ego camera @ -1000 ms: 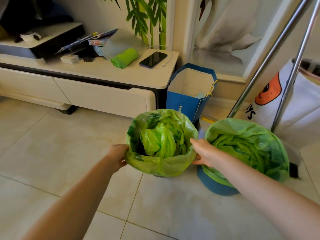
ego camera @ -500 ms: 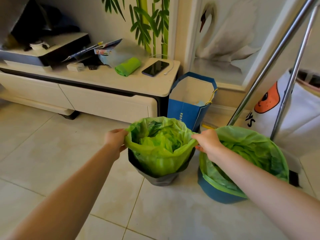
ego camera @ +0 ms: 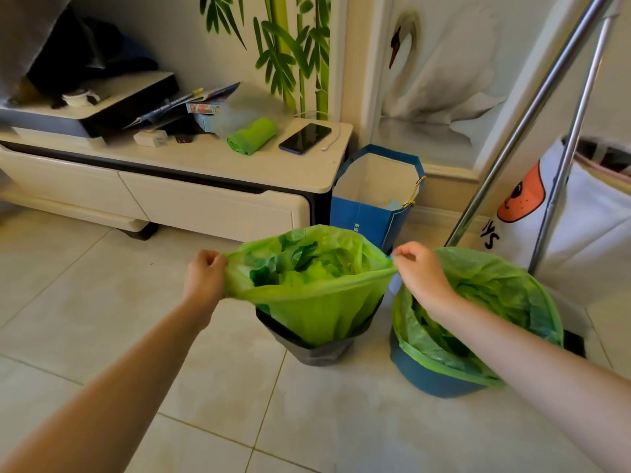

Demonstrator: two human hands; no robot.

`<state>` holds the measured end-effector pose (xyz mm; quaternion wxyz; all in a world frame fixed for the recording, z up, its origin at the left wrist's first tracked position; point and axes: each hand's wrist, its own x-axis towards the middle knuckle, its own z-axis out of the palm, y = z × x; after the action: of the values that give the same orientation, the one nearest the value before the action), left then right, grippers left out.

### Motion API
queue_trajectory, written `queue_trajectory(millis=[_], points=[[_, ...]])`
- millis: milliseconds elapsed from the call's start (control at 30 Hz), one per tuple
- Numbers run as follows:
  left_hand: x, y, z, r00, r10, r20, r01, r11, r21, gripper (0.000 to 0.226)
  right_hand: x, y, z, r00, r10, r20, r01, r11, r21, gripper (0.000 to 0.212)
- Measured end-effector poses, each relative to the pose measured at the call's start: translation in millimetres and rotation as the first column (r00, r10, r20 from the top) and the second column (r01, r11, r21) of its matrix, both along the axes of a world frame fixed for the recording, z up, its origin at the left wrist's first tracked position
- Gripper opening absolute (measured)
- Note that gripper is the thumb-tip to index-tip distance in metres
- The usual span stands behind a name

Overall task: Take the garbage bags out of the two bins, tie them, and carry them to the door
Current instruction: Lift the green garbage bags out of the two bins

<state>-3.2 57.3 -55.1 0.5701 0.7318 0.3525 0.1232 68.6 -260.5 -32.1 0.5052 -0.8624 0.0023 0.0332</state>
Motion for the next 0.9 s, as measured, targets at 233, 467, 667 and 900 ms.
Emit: queue_trajectory(millis=[233,467,667,900], points=[[-39.6,32.2,-13.7,0.987,-0.026,-0.159,0.044,0.993,0.111,0.007,-27.8,-34.6,-5.1,0.99,-0.046,-0.131,0.021,0.982,-0.189,0.041],[-26.6,11.9,3.9,0.943,-0.22,-0.248,0.231,0.973,0.014,0.032,-12.7,-16.0,10.2,0.911,-0.024,-0.412,0.035,0.999,0.02,0.012],[-16.0,-10.7,16.5,0.901,-0.25,-0.353,0.271,0.962,0.011,0.038,4.2,2.7,4.2,0.869,0.037,-0.493,-0.129,0.98,-0.154,0.029],[-23.2,-8.1,34.8,0.803,-0.243,-0.544,0.258,0.965,-0.05,0.02,17.3,-1.9,16.1,0.965,-0.041,-0.258,-0.045,0.947,-0.318,0.024]])
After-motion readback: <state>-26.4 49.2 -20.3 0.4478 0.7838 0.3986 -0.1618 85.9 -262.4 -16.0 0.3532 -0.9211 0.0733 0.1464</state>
